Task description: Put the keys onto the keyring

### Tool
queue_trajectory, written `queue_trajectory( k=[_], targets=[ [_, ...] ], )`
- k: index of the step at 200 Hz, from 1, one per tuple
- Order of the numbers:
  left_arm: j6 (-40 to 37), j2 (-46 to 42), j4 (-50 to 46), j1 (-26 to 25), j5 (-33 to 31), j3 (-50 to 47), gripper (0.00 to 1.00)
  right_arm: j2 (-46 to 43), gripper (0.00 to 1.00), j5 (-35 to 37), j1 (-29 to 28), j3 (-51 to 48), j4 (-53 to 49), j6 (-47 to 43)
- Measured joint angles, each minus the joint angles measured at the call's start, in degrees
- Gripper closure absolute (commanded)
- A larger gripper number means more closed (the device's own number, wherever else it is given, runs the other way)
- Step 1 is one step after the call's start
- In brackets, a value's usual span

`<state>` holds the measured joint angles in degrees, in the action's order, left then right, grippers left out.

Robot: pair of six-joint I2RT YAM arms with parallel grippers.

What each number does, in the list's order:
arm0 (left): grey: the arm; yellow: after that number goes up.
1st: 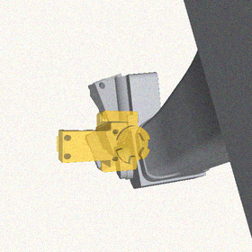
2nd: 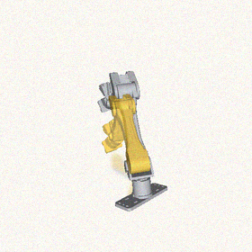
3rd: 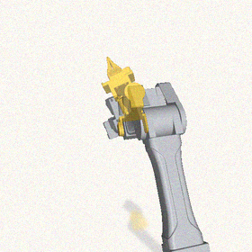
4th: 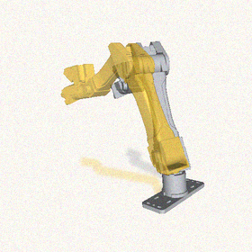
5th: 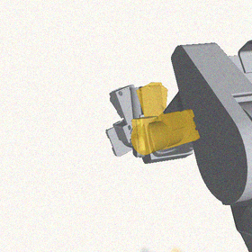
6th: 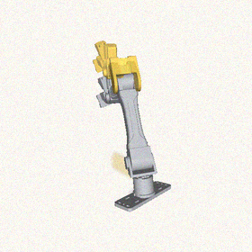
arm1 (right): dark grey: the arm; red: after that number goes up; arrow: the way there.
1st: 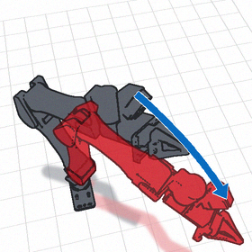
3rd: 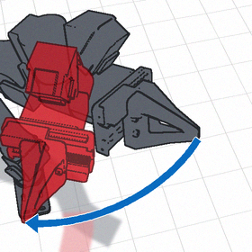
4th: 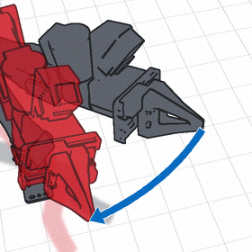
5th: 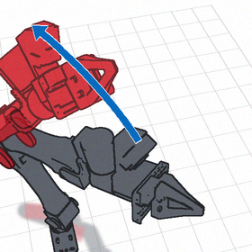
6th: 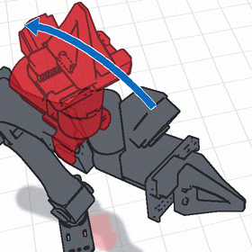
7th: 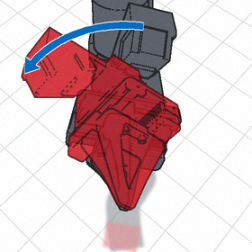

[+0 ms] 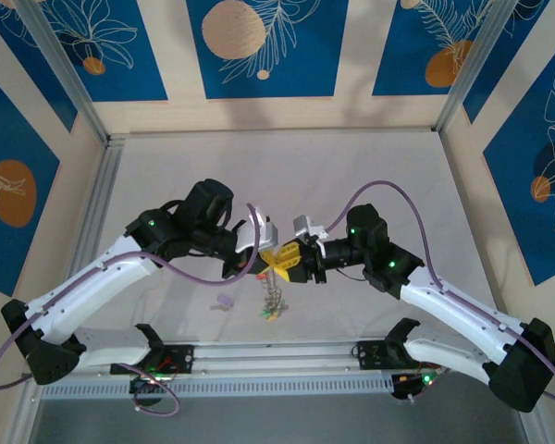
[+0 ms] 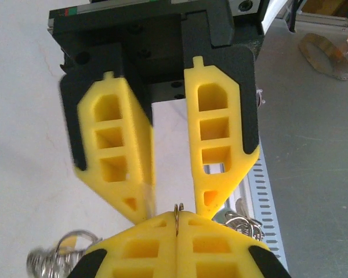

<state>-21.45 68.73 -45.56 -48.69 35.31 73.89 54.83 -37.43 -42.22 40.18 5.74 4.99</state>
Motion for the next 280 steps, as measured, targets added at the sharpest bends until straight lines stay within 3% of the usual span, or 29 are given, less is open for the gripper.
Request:
queue_trajectory(
  k=[25,159,184,223,262,280],
  targets=[
    [0.0,0.0,-0.8,0.0,-0.7,0.1,1.00,0.3,1.00,-0.1,0.0,0.0,-0.3,-0.2],
    [0.1,-0.1,2.1,-0.1,-1.4,0.1,1.00,-0.3,1.00,-3.0,3.2,-0.5,2.3,2.1],
    [0.1,-0.4,2.3,-0.3,-1.2,0.1,1.00,-0.3,0.81,-3.9,3.3,-0.5,2.6,2.4],
    [0.1,-0.4,2.7,-0.6,-0.8,0.1,1.00,-0.3,0.76,-4.7,3.3,-0.5,3.3,2.7],
    [0.1,-0.5,2.8,-0.6,-0.8,0.1,1.00,-0.5,0.84,-4.8,3.2,-0.6,3.6,2.8],
    [0.1,-0.8,3.0,-0.6,-0.6,0.1,1.00,-1.0,0.92,-4.8,3.2,-0.8,3.9,2.6]
  ],
)
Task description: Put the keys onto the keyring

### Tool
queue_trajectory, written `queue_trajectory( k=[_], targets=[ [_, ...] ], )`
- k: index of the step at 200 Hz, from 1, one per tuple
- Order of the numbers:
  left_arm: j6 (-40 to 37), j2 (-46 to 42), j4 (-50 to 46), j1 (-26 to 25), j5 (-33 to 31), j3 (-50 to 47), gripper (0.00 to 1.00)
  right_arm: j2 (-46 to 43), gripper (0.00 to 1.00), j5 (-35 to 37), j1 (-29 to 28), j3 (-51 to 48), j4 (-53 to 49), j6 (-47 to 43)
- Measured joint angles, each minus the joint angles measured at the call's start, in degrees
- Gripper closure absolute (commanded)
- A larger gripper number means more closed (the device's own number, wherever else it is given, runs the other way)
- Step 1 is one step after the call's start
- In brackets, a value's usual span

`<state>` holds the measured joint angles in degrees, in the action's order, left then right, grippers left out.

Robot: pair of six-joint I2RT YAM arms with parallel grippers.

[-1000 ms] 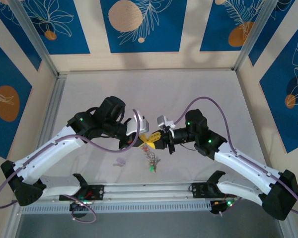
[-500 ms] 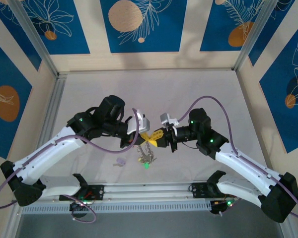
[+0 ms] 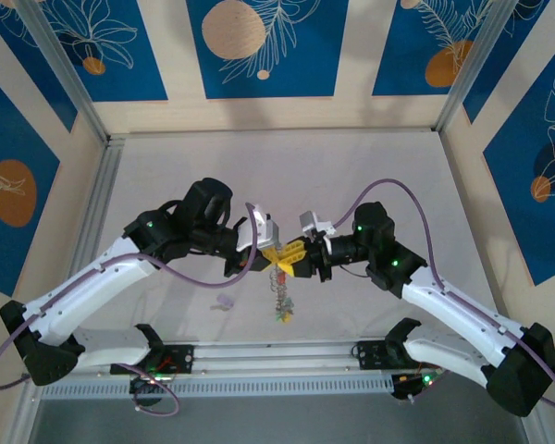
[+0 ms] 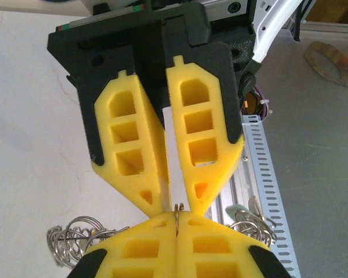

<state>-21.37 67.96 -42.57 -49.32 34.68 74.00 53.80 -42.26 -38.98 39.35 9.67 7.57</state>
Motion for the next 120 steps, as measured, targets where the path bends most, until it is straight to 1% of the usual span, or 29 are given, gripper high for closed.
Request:
queue_trajectory(
  k=[26,39,70,76,81,120],
  targets=[
    [0.0,-0.3,0.1,0.0,0.2,0.0,1.00,-0.5,0.98,0.0,0.0,-0.4,0.6,0.0],
    [0.0,-0.3,0.1,-0.1,0.2,0.0,1.00,-0.5,0.98,0.0,0.0,-0.5,1.1,0.1],
    [0.0,-0.3,0.1,-0.1,0.2,0.0,1.00,-0.5,0.93,0.0,-0.1,-0.8,1.7,0.1],
    [0.0,-0.3,0.2,-0.1,0.2,0.0,1.00,-0.5,0.95,0.0,-0.2,-0.8,1.8,0.1],
    [0.0,-0.3,0.2,-0.1,0.2,0.0,1.00,-0.5,1.00,0.0,-0.3,-0.8,1.8,0.0],
    [0.7,-0.4,0.2,-0.1,0.4,-0.2,1.00,-0.5,1.00,0.1,-0.4,-0.8,1.7,-0.1]
  ],
)
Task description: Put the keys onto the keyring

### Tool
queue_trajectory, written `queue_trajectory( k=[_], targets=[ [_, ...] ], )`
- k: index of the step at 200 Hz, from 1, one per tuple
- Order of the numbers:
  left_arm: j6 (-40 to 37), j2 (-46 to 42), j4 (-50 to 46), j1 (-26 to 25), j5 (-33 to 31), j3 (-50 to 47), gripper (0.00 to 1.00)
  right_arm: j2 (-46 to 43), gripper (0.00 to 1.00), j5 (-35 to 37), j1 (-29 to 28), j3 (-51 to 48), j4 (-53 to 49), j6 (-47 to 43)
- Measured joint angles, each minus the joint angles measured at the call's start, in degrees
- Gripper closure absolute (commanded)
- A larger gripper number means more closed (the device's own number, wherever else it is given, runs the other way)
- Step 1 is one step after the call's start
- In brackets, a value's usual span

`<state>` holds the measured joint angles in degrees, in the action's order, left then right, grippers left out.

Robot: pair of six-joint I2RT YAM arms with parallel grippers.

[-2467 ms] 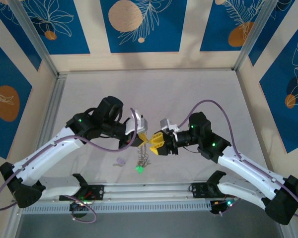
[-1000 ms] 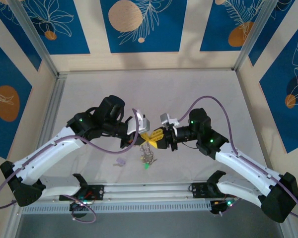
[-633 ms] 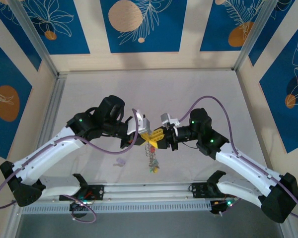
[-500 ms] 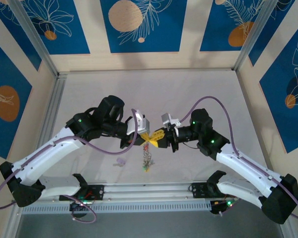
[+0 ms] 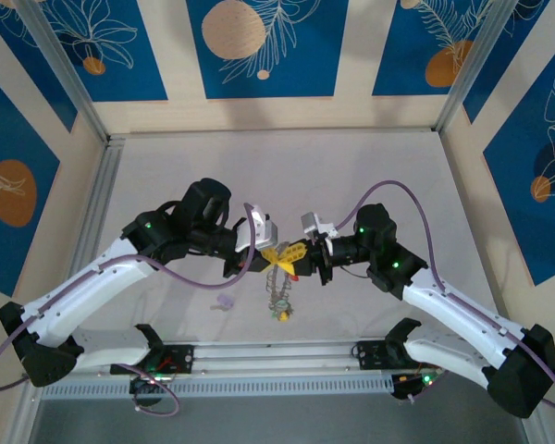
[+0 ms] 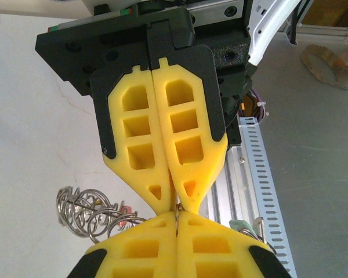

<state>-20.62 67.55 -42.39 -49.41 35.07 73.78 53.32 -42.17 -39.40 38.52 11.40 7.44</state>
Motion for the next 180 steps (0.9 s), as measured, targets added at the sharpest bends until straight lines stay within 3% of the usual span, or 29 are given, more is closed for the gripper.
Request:
queue_trajectory(
  k=[6,16,28,81,135,180],
  targets=[
    [0.2,0.0,0.0,0.0,0.0,0.0,1.00,-0.1,1.00,0.2,0.0,0.0,0.0,0.0],
    [0.7,0.0,0.1,0.0,0.0,0.0,0.90,-0.4,1.00,0.6,0.0,-0.1,-0.2,0.0],
    [1.0,-0.1,0.6,0.0,-0.2,0.0,0.85,-1.1,1.00,1.3,0.3,-0.5,0.2,0.0],
    [2.7,-3.6,2.6,0.0,-0.3,-1.2,0.95,-3.8,1.00,1.2,2.7,-2.7,1.9,0.9],
    [4.7,-4.2,4.5,0.0,-0.1,-3.5,0.61,-5.2,1.00,1.2,2.9,-3.5,5.4,2.0],
    [9.5,-7.6,12.6,0.0,1.0,-10.0,0.57,-7.1,1.00,1.2,2.9,-6.4,11.5,4.0]
  ],
)
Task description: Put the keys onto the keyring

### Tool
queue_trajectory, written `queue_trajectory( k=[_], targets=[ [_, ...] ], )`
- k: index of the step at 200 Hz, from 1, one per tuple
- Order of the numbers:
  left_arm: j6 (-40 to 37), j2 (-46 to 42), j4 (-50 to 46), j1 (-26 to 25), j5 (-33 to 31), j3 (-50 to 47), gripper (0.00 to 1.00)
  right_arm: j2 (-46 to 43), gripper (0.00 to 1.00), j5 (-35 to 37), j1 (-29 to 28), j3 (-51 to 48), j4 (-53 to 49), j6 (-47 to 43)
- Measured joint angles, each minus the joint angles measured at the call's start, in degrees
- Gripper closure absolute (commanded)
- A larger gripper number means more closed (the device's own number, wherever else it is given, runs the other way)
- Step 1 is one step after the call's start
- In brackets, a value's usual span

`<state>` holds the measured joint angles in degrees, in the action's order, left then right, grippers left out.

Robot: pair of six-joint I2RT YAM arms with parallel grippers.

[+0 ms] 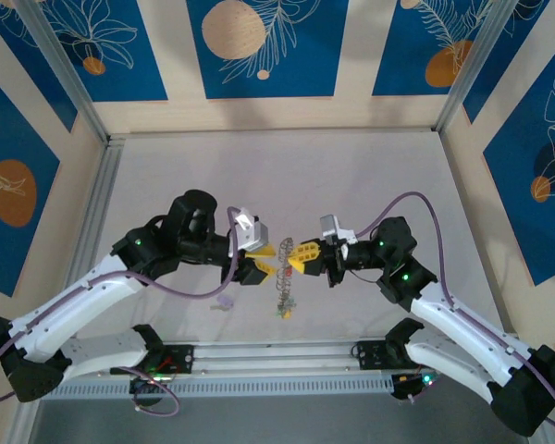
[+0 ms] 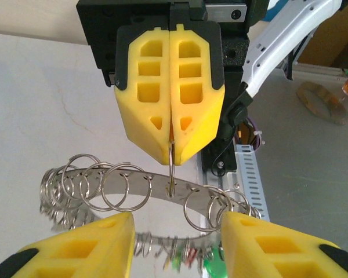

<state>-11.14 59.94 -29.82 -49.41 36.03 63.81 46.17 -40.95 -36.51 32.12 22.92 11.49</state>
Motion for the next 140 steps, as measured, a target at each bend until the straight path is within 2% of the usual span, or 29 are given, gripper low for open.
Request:
queue_trajectory(
  k=[60,108,117,127,140],
  targets=[
    [4.8,-0.7,9.0,0.0,2.6,-2.0,0.59,-0.4,1.00,0.0,-0.9,-0.1,2.9,0.8],
    [6.6,0.3,12.6,0.0,3.7,-2.7,0.77,-0.7,1.00,0.3,-1.7,-0.3,4.2,1.0],
    [6.7,0.4,12.7,0.0,4.0,-2.7,0.85,-0.7,1.00,0.5,-1.8,-0.6,4.8,1.0],
    [6.5,0.5,12.7,0.0,4.4,-2.7,1.00,-0.7,1.00,0.9,-1.8,-0.8,5.1,1.0],
    [6.3,0.5,12.7,0.0,4.8,-2.8,1.00,-0.7,1.00,1.6,-1.8,-1.2,5.8,1.4]
  ],
)
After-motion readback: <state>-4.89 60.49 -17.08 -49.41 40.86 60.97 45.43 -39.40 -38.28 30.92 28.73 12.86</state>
